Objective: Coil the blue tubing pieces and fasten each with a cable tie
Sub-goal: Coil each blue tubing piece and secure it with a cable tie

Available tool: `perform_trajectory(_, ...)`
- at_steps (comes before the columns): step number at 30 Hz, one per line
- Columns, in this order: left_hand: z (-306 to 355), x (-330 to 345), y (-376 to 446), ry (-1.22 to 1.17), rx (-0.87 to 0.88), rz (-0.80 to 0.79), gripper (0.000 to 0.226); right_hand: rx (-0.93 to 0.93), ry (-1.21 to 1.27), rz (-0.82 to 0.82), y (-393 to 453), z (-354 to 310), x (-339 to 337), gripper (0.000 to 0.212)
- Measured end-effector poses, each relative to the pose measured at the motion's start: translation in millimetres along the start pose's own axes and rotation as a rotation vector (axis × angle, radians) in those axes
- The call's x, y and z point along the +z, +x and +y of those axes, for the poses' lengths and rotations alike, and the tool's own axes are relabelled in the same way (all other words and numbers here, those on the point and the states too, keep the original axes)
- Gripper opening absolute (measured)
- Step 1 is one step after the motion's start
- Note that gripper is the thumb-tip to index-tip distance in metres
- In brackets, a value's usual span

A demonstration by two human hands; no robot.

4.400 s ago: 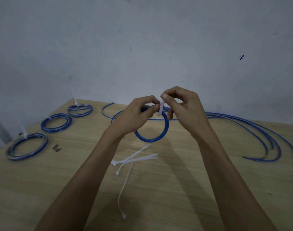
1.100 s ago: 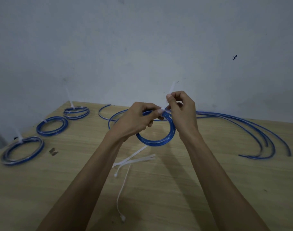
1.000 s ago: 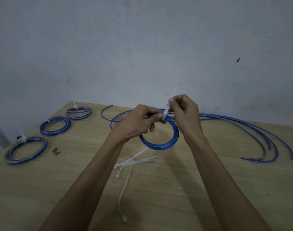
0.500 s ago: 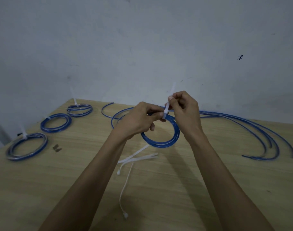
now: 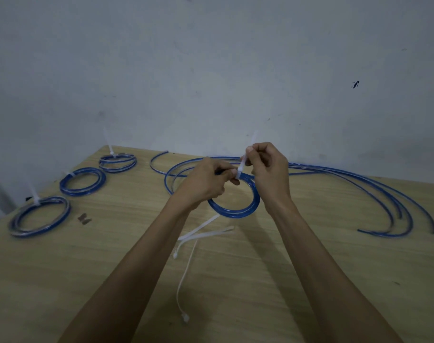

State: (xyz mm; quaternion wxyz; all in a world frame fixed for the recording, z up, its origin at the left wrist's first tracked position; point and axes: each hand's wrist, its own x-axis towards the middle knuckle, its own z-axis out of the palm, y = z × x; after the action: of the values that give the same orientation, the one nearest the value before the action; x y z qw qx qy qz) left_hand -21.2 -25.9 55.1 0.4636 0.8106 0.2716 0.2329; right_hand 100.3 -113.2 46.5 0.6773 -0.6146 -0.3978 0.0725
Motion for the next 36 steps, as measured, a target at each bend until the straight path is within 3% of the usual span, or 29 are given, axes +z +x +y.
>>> perform_trajectory(6, -4, -12, 2, -0.037, -0.048, 0.0, 0.024, -0.159, -0.133, -0.072, -1, -6, 9, 0.013)
perform_trajectory(9, 1, -10, -2, -0.015, 0.032, -0.048, 0.02, -0.113, -0.129, -0.046, 4, -3, 2, 0.013)
perform_trajectory(14, 9, 0, -1, 0.224, 0.182, -0.033, 0.024, -0.025, -0.114, 0.022, 11, 0, -7, 0.014)
perform_trajectory(21, 4, -7, -3, 0.178, 0.157, -0.034, 0.025, 0.043, -0.039, -0.001, 4, -3, 0, 0.012)
perform_trajectory(28, -17, -31, 8, -0.031, 0.001, 0.185, 0.018, 0.087, -0.159, -0.189, 0, 4, 16, 0.022)
perform_trajectory(36, -42, -54, 17, -0.015, 0.059, 0.403, 0.014, 0.054, -0.235, -0.227, -11, 4, 58, 0.04)
